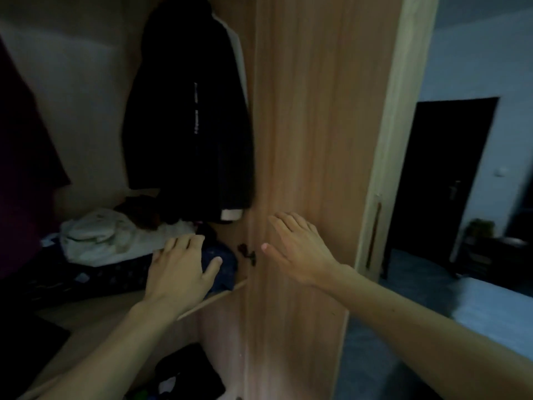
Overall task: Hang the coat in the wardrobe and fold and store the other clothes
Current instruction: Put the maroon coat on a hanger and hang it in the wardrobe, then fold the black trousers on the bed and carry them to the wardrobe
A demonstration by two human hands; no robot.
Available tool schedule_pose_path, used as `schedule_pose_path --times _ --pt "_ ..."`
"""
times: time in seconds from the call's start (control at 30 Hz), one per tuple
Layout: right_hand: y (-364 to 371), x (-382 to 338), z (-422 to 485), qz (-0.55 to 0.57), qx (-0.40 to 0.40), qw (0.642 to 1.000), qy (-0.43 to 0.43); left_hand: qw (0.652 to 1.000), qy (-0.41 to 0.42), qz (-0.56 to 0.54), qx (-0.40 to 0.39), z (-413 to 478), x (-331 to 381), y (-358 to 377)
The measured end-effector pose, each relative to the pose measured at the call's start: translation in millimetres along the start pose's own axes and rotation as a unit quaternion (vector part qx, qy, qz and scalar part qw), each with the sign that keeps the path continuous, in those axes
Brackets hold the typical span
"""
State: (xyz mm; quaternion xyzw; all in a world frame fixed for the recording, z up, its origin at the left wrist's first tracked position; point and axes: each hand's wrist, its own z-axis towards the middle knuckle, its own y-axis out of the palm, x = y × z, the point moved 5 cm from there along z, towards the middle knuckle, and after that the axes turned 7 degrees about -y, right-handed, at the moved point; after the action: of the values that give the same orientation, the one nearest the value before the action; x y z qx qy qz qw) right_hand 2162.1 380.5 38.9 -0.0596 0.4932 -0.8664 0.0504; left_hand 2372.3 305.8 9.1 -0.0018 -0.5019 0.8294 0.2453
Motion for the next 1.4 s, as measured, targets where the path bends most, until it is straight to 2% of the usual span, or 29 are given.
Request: schedule_pose_path --times 0.13,0.3,0.67,1.03,1.2,1.4 --pt "-23.5 29.7 -58.6 -0.019 -0.007 0.998 0.052 0.998 0.049 -0.044 -0.01 -9.8 60.3 -2.1" --pt "-61.9 68.2 -137.0 -0.038 0.007 0.994 0.107 0.991 0.122 -0.042 -0.018 -36.2 147.8 -1.0" --pt "-185.2 172.9 -356.7 -0.081 0.054 0.967 0.237 0.97 0.233 -0.06 -0.037 -155.5 364.3 -5.2" --pt "-314.9 235.0 -587.2 -0.162 0.066 0.91 0.376 0.906 0.396 -0.134 -0.07 -286.4 595.2 -19.1" --pt "-348.5 249.1 -665.7 -0.176 0.1 0.868 0.453 0.871 0.468 -0.137 -0.067 -327.3 666.4 -17.5" --pt "-368.0 263.4 -714.7 -0.214 0.087 0.829 0.509 0.838 0.507 -0.185 -0.075 -343.6 726.5 -4.5"
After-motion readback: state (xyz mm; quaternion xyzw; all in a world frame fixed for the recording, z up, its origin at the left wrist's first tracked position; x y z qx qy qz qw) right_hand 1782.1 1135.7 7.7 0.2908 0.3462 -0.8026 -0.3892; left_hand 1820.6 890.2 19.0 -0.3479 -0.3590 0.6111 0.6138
